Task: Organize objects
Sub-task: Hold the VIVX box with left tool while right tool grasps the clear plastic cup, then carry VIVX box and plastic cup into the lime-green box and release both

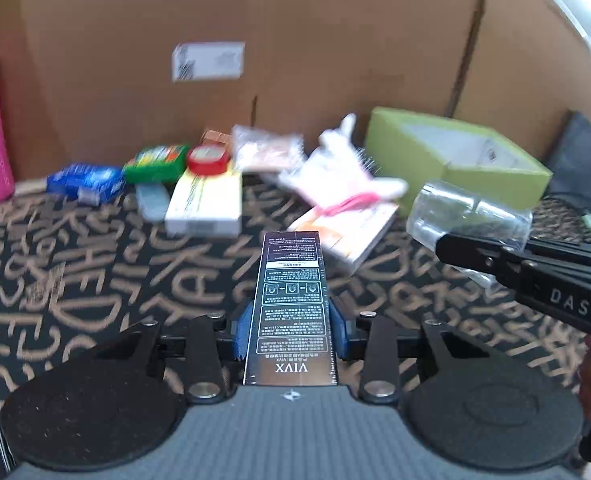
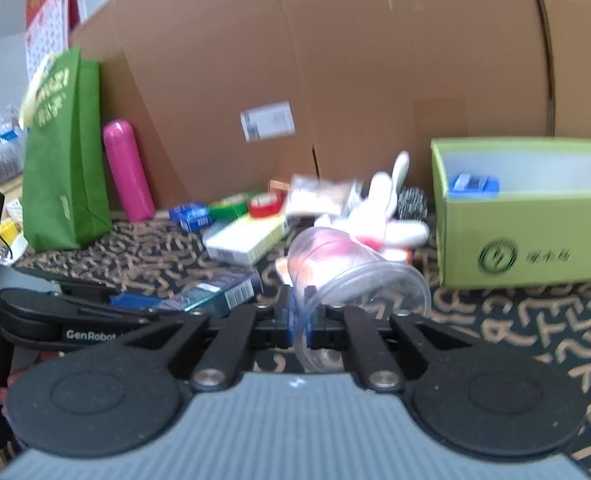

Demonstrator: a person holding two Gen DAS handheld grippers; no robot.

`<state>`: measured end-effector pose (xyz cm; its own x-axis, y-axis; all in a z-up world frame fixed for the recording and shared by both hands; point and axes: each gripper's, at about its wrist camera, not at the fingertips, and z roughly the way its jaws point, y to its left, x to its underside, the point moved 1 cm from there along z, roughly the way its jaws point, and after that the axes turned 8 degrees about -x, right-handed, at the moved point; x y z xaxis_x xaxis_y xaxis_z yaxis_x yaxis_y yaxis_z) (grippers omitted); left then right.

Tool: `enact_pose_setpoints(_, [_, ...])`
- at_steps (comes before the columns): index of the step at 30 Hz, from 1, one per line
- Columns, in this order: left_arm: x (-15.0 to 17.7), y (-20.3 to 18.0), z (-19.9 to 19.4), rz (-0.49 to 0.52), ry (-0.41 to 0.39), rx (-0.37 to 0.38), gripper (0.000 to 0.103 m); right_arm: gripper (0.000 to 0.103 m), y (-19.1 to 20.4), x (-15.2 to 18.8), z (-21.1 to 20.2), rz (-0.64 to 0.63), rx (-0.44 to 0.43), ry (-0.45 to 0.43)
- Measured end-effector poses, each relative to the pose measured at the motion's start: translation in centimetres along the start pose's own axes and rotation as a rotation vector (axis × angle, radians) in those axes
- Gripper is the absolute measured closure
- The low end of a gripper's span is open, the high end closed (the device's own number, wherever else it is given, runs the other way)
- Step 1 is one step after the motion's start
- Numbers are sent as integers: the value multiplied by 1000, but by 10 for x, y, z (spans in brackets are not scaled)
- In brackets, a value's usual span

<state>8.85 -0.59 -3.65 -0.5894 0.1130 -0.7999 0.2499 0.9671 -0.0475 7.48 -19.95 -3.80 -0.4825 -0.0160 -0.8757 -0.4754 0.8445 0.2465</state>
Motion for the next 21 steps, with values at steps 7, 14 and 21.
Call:
enact_pose_setpoints(7, [-50,-38,-22,22,-119,124,62,98,-15,-36,-44,-53,73,-113])
enact_pose_setpoints(14, [-108,-101,-4,81,-183,231,62,98,-64,-64,-72,-80,224,-163])
enact_pose_setpoints(21, [-152,-161,64,98,-128,308,62,98,-133,-85,-69,-73,344,-133])
